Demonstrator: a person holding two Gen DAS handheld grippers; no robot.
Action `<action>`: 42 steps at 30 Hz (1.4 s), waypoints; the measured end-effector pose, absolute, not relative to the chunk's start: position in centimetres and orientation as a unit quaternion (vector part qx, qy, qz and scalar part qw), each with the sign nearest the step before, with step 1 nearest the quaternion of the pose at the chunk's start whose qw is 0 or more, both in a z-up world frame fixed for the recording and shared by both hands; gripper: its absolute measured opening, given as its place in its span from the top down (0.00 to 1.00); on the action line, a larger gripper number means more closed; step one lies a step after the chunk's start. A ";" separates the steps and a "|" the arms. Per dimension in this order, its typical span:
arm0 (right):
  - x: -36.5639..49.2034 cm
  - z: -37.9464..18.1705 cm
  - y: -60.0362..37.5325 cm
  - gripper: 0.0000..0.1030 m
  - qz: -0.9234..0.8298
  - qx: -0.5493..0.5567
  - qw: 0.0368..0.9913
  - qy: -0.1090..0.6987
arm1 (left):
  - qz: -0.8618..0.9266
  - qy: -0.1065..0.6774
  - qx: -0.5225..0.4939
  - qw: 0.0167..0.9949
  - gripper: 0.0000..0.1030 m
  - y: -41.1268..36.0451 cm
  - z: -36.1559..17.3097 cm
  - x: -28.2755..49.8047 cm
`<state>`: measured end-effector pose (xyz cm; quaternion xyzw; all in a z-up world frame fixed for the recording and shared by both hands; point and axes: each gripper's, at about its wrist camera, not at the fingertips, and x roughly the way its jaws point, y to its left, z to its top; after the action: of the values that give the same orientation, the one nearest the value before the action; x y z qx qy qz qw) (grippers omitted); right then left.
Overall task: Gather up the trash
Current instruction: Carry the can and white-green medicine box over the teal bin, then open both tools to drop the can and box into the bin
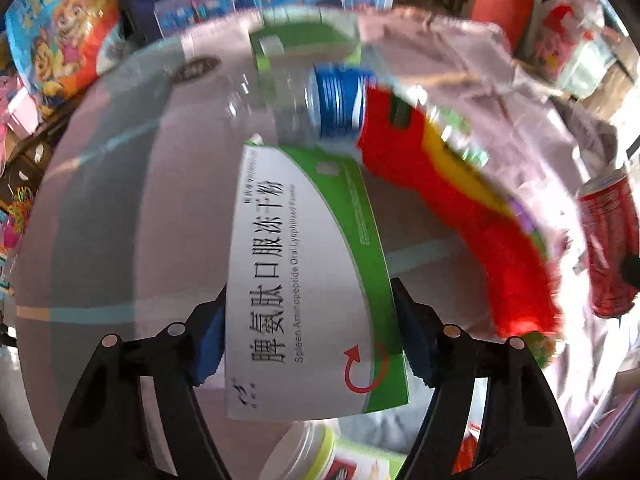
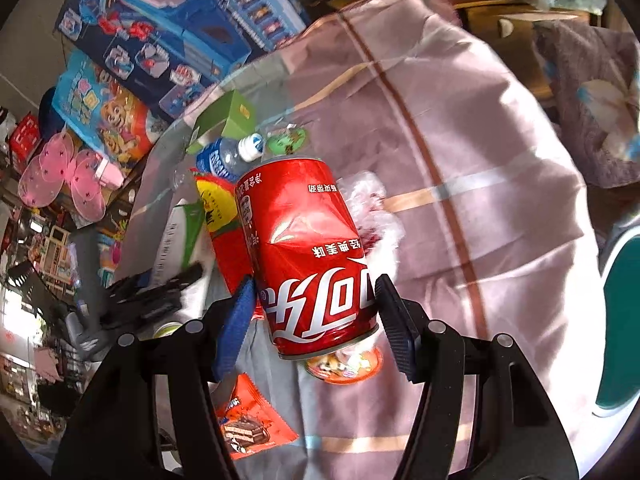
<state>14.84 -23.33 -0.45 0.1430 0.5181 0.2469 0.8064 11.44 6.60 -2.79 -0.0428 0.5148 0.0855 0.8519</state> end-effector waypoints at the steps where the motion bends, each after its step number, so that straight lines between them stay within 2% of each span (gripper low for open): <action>1: 14.7 -0.3 -23.8 0.43 0.245 0.146 0.808 0.515 | 0.083 0.501 -0.047 0.860 0.29 6.8 -1.5 10.8; 9: 13.1 1.0 -28.2 0.43 0.215 0.168 0.825 0.496 | 0.019 0.450 -0.052 0.891 0.29 3.4 4.4 8.9; 18: 9.9 1.8 -38.0 0.43 0.134 0.214 0.850 0.462 | -0.123 0.431 0.007 0.894 0.29 -8.9 6.0 9.1; 29: 6.2 -0.5 -51.1 0.43 0.020 0.276 0.850 0.448 | -0.248 0.463 0.076 0.848 0.29 -24.7 2.9 10.3; 42: 5.0 -4.9 -58.7 0.43 -0.047 0.315 0.825 0.466 | -0.318 0.500 0.150 0.791 0.28 -36.7 -1.9 12.2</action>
<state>5.00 -58.65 -4.92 0.3154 0.4660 -0.0471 0.8253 12.23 -36.67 -1.94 0.1498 0.5000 -0.3179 0.7915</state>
